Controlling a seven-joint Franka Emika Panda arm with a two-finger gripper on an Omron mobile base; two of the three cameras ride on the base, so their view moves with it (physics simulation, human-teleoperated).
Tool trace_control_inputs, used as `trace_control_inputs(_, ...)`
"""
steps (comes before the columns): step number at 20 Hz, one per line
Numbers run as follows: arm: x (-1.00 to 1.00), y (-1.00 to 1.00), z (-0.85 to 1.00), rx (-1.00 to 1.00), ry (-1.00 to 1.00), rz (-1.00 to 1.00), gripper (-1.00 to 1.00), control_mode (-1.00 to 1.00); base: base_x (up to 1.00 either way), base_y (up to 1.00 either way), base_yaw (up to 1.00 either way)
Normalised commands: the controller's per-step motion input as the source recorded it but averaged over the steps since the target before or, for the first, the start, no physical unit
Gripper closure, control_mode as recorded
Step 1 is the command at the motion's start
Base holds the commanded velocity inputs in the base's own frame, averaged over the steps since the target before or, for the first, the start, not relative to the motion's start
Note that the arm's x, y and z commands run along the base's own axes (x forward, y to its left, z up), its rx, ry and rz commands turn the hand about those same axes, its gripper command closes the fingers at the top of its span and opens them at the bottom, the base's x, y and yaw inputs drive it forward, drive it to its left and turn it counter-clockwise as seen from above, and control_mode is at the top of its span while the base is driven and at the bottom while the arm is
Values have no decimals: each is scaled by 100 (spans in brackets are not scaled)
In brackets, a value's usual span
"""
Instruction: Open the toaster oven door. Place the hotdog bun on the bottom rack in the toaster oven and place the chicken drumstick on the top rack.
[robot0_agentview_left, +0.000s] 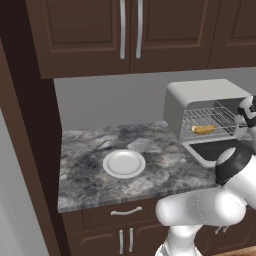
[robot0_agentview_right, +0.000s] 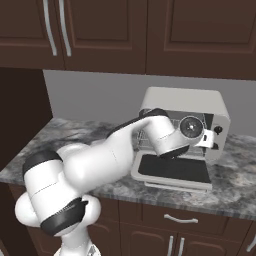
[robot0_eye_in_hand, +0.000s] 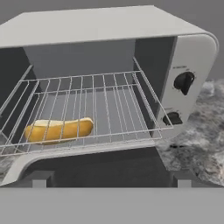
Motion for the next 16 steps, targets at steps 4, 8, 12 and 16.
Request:
trace_control_inputs(4,0,0,-1,2,-8,0,-100,-100,0,0,0)
trace_control_inputs(8,0,0,-4,7,-10,-3,-100,-100,0,0,0)
trace_control_inputs(12,0,-2,-8,15,0,-1,-100,-100,0,0,0)
trace_control_inputs(16,8,0,-23,19,1,0,-100,-100,0,0,0)
